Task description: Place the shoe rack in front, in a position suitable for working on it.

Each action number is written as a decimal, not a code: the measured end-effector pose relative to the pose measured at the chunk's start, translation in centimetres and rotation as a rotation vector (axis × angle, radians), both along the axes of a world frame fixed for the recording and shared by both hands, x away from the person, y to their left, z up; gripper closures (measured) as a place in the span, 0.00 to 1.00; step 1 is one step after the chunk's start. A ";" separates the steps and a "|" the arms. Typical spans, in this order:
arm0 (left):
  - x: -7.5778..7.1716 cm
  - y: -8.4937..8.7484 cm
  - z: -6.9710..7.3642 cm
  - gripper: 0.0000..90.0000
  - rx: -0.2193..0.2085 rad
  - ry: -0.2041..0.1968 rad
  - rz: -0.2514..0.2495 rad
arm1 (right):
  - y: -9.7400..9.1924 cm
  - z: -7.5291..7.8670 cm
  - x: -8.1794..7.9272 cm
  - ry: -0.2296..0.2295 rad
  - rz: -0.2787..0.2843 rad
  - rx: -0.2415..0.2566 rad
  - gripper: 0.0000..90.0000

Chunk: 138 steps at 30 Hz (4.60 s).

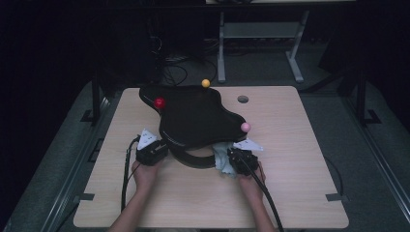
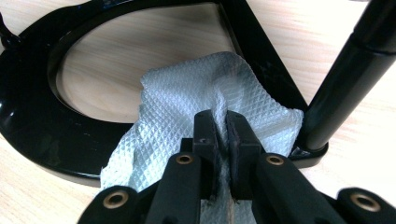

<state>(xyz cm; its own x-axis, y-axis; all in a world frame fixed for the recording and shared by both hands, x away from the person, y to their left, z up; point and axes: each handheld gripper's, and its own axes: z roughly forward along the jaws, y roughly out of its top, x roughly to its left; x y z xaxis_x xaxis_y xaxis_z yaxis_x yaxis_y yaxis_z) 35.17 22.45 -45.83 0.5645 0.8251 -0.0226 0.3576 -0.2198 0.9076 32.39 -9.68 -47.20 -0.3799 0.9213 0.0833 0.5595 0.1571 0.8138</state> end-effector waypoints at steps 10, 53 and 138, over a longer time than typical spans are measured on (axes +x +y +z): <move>0.0 0.6 0.1 0.83 -0.004 0.003 0.030 | 0.4 0.0 -0.3 -0.004 0.024 -0.012 0.93; 0.1 0.5 0.1 0.83 0.004 0.001 0.021 | -0.8 -0.2 -0.8 -0.019 0.007 -0.016 0.93; 0.2 0.7 0.2 0.82 0.003 -0.005 0.030 | -5.4 1.5 0.6 -0.053 -0.088 0.070 0.94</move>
